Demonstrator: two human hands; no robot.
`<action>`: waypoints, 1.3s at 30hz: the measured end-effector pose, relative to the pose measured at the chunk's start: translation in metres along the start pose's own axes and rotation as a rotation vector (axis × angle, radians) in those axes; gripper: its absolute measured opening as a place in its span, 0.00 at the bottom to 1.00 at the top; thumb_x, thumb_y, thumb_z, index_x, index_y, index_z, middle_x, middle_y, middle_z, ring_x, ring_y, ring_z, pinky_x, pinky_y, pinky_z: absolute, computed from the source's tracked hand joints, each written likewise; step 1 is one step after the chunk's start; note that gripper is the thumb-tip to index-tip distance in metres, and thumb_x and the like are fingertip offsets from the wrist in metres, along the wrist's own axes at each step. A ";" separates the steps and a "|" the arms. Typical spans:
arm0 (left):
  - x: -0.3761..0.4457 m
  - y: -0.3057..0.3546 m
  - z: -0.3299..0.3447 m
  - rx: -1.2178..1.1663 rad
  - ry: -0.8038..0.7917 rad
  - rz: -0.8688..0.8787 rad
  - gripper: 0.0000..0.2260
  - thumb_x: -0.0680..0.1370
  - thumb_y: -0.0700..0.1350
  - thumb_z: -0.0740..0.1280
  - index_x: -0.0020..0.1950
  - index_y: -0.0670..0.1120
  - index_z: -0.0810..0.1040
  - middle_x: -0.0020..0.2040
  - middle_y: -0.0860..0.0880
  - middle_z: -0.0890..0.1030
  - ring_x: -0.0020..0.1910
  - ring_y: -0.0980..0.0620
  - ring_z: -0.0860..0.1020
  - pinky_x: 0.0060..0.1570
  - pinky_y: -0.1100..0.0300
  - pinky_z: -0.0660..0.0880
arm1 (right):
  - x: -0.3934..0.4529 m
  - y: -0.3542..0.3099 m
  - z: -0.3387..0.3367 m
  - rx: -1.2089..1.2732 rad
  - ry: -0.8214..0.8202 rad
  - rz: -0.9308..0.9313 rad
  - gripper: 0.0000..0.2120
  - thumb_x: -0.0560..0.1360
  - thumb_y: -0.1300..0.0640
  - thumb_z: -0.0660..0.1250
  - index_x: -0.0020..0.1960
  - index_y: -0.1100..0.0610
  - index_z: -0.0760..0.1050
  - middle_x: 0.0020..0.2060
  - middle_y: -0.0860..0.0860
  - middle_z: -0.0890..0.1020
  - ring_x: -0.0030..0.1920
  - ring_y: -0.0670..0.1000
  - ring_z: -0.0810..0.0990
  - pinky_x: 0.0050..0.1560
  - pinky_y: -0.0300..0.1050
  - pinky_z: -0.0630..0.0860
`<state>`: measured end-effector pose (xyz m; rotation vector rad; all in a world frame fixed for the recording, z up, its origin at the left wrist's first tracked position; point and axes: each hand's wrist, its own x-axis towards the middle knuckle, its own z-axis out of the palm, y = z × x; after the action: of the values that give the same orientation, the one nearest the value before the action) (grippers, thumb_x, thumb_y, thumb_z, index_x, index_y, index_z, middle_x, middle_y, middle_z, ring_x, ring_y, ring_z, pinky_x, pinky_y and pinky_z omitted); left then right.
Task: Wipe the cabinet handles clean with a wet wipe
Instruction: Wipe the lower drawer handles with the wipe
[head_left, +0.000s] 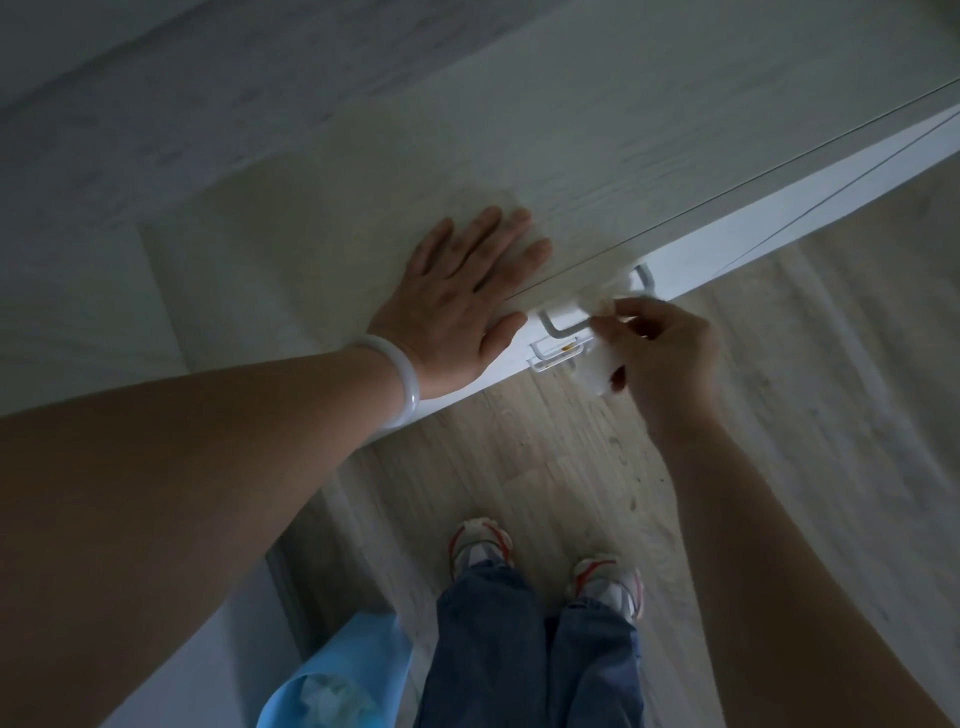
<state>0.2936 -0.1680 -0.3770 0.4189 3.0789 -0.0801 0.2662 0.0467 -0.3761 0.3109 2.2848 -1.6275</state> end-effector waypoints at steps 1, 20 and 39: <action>0.000 0.000 0.000 0.000 0.001 0.000 0.27 0.81 0.56 0.51 0.80 0.51 0.55 0.80 0.47 0.55 0.79 0.46 0.55 0.75 0.43 0.54 | 0.002 0.001 -0.002 0.044 0.029 0.003 0.05 0.73 0.61 0.73 0.43 0.52 0.81 0.33 0.60 0.81 0.21 0.49 0.75 0.22 0.42 0.73; 0.000 0.001 -0.001 0.002 -0.009 0.004 0.27 0.82 0.56 0.49 0.80 0.50 0.56 0.80 0.46 0.55 0.79 0.45 0.55 0.75 0.43 0.54 | -0.007 -0.023 0.029 -0.253 -0.344 0.072 0.02 0.77 0.61 0.67 0.49 0.58 0.76 0.28 0.54 0.83 0.24 0.52 0.82 0.21 0.39 0.74; 0.001 0.000 0.000 -0.007 0.012 0.005 0.26 0.81 0.56 0.50 0.80 0.51 0.57 0.80 0.46 0.56 0.78 0.45 0.56 0.75 0.43 0.54 | 0.029 0.001 -0.048 -0.588 -0.033 -0.428 0.19 0.76 0.68 0.60 0.58 0.52 0.81 0.34 0.50 0.82 0.29 0.42 0.79 0.37 0.37 0.77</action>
<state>0.2928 -0.1675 -0.3770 0.4285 3.0884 -0.0670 0.2332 0.0918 -0.3740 -0.3614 2.7946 -1.0130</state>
